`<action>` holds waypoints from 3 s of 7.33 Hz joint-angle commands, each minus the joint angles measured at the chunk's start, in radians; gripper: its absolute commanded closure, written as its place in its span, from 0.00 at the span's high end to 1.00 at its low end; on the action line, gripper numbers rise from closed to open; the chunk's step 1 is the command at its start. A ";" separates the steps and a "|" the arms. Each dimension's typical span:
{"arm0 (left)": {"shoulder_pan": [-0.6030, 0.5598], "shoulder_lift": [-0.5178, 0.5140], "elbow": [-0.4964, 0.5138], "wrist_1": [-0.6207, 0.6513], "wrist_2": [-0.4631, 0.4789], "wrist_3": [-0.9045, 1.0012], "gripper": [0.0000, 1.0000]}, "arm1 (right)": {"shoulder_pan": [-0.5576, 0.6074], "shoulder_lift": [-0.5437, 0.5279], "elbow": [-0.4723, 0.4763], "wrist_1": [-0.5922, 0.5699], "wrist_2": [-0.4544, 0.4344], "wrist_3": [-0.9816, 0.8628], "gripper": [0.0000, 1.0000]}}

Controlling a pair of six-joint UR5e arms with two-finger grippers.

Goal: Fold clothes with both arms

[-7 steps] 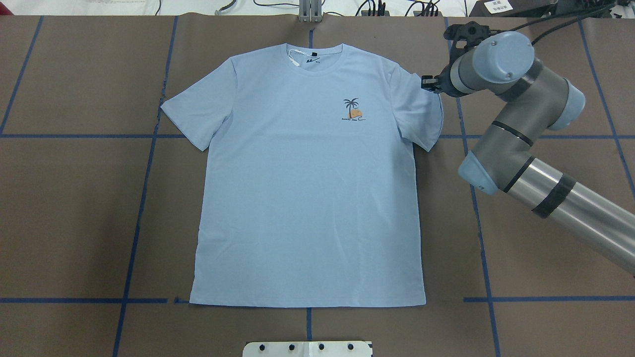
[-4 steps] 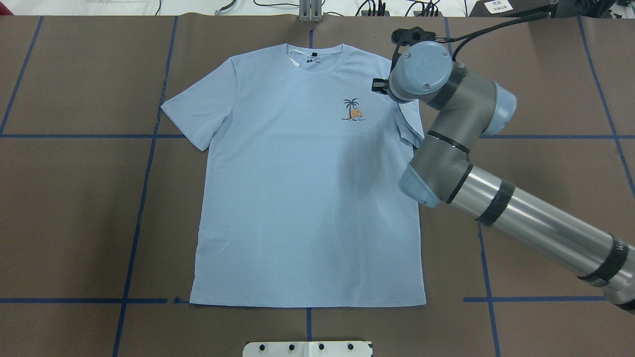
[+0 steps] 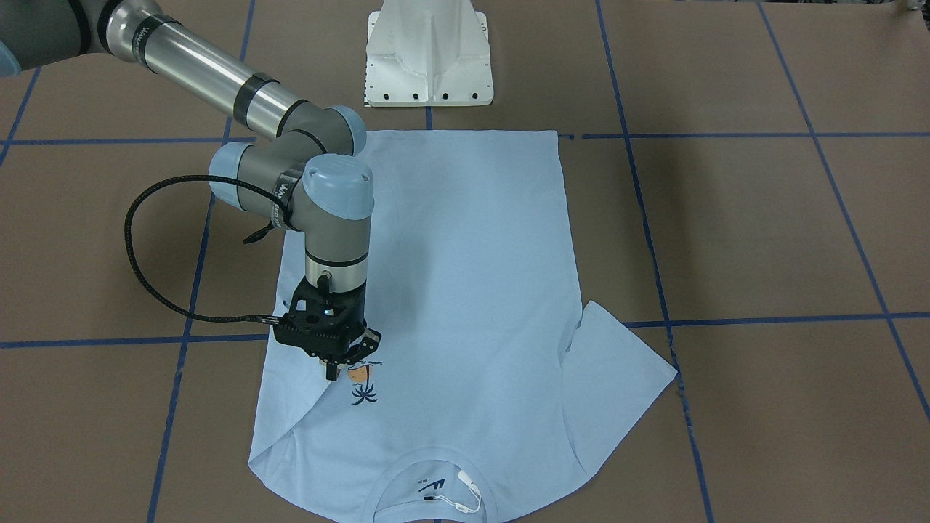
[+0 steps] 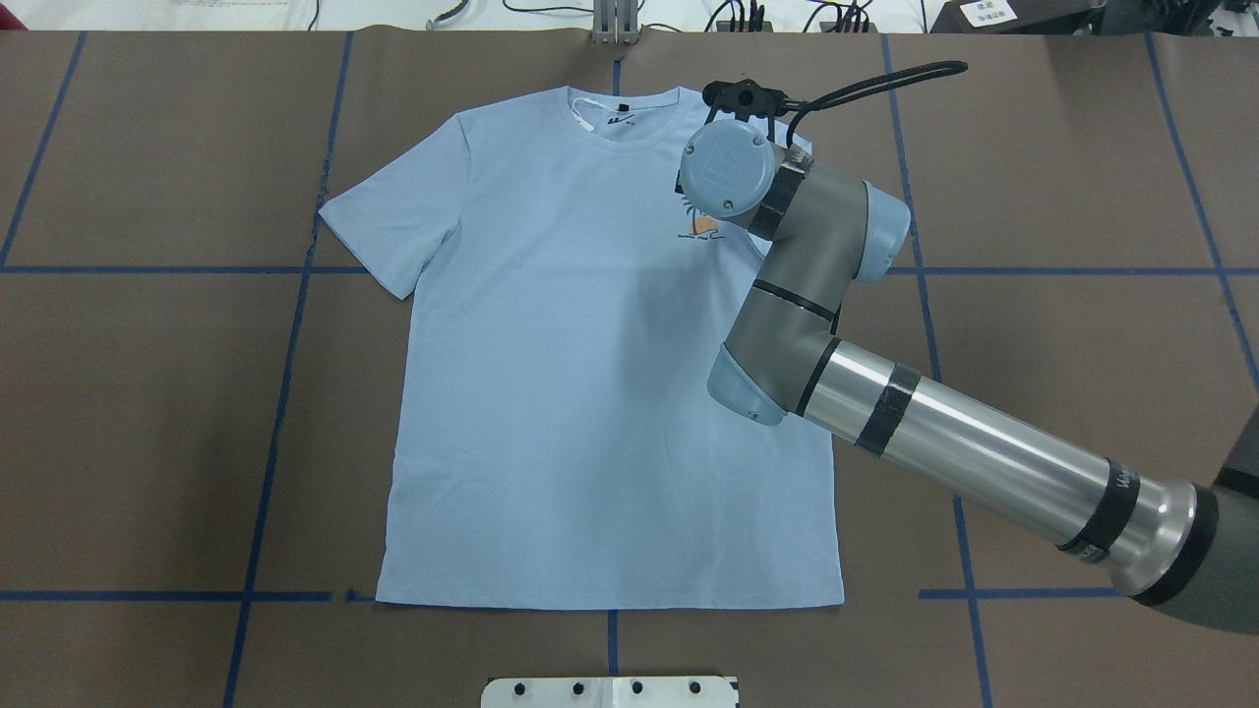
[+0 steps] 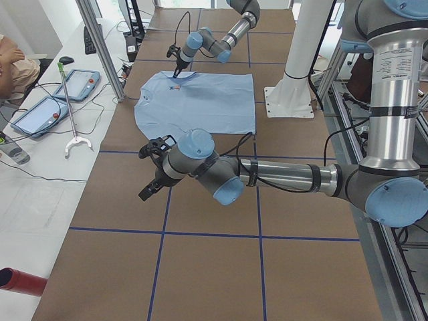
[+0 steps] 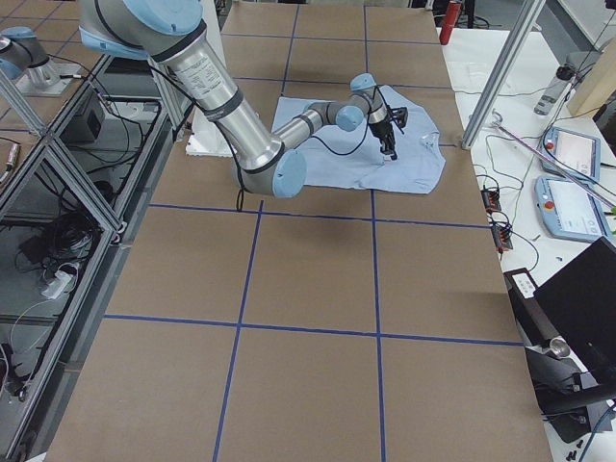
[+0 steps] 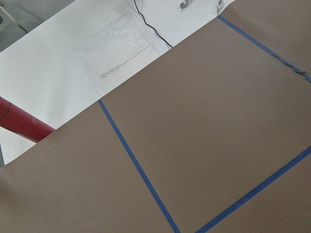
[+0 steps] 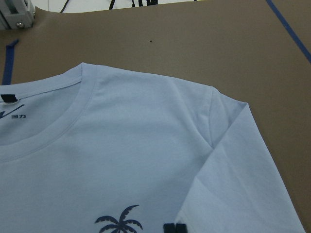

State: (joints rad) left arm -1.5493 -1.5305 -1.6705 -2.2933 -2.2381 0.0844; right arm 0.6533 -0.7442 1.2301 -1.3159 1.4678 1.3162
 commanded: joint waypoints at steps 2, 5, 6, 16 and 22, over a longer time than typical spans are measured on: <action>0.000 0.001 0.001 0.000 0.000 -0.002 1.00 | 0.000 0.035 -0.033 0.001 -0.001 0.020 0.57; 0.002 -0.005 0.006 -0.029 0.000 -0.003 1.00 | 0.029 0.081 -0.028 -0.003 0.035 -0.072 1.00; 0.006 -0.014 0.003 -0.064 0.000 -0.005 1.00 | 0.082 0.077 -0.002 -0.014 0.160 -0.116 1.00; 0.664 -0.462 0.366 -0.200 0.469 -1.199 0.64 | 0.629 -0.383 0.479 -0.273 0.775 -0.954 1.00; 0.707 -0.539 0.509 -0.210 0.494 -1.192 0.59 | 0.628 -0.399 0.477 -0.266 0.766 -0.954 1.00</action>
State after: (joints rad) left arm -0.8551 -2.0698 -1.1662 -2.5046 -1.7450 -1.1106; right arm 1.2816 -1.1403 1.7075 -1.5834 2.2355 0.3620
